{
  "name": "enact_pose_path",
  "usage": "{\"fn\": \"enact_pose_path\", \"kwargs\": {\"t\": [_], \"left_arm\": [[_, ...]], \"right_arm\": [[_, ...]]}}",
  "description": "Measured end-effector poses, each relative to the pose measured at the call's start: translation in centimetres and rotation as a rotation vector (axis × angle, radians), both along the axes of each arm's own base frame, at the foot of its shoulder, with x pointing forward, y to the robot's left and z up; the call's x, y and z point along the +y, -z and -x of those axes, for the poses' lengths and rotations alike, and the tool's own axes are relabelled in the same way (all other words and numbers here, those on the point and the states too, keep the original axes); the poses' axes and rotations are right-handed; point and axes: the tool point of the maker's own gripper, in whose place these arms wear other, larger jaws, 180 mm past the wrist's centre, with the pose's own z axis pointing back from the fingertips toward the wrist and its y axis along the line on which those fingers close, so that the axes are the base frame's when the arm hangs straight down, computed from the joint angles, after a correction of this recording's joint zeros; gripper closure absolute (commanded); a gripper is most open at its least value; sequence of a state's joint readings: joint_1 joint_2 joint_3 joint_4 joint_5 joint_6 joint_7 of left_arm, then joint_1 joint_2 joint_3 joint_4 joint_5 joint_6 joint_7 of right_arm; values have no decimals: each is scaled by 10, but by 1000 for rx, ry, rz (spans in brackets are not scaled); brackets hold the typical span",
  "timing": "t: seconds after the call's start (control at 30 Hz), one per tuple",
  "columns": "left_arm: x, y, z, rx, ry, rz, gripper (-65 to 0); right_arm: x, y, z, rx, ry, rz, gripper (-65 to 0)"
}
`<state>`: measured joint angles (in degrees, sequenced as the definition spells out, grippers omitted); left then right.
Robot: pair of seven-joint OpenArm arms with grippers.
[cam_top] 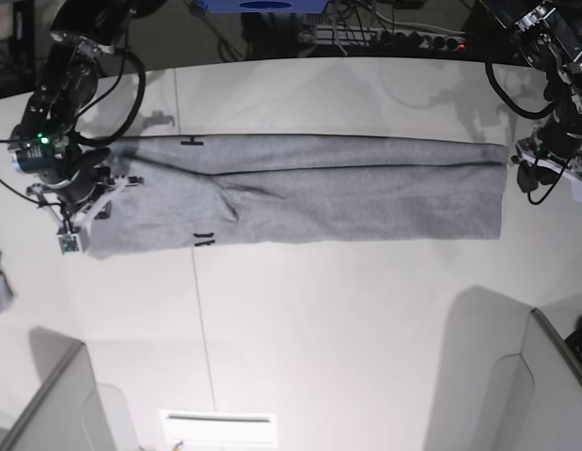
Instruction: Fold the T-shirt properly
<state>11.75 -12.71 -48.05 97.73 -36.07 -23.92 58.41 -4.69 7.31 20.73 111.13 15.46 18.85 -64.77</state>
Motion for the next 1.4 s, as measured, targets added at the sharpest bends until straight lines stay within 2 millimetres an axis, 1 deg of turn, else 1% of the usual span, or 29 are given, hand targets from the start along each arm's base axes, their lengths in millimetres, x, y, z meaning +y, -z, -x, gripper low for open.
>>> {"fn": "enact_pose_path", "kwargs": {"t": [0.03,0.07,0.1,0.13,0.2,0.3,0.33,0.4,0.5,0.6,0.7,0.8,1.1,1.27,1.33,1.4], "left_arm": [[0,5,1,11,-4,13,-462],[2,11,3,23,-13,25,-510],[2,18,5,36,-20,40,-550],[2,24,7,51,-24,53,-559],[3,33,5,64,-41,85,-555],[1,45,-4,62,-58,143,-515],[-1,51,-6,75,-55,158,-500],[-13,64,-7,123,-7,164,-474],[-30,67,-15,143,76,155,-461],[-32,70,-16,132,73,170,-457],[-29,73,-16,128,59,189,-413],[-28,75,-16,125,50,191,-327],[-28,90,-15,116,16,273,0],[-26,89,-17,125,23,277,0],[-19,87,-14,117,-6,282,0],[-5,85,-10,106,-53,278,0]], "right_arm": [[3,0,-1,-4,-4,-12,0],[3,0,-1,-4,-4,-12,0],[2,0,-1,-4,-4,-11,0],[2,0,0,-3,-3,-9,0],[1,2,2,4,-1,-4,0],[1,7,8,26,-1,-4,0],[1,6,7,23,-2,-6,0],[2,6,7,18,-2,-7,0],[1,8,10,26,-1,-6,0],[1,9,12,31,1,-9,0],[1,11,13,35,1,-8,0],[1,12,14,38,0,-10,0],[1,11,14,37,0,-10,0],[1,12,15,39,0,-8,0],[1,11,14,38,1,-7,0],[0,12,15,41,3,-7,0]]}}
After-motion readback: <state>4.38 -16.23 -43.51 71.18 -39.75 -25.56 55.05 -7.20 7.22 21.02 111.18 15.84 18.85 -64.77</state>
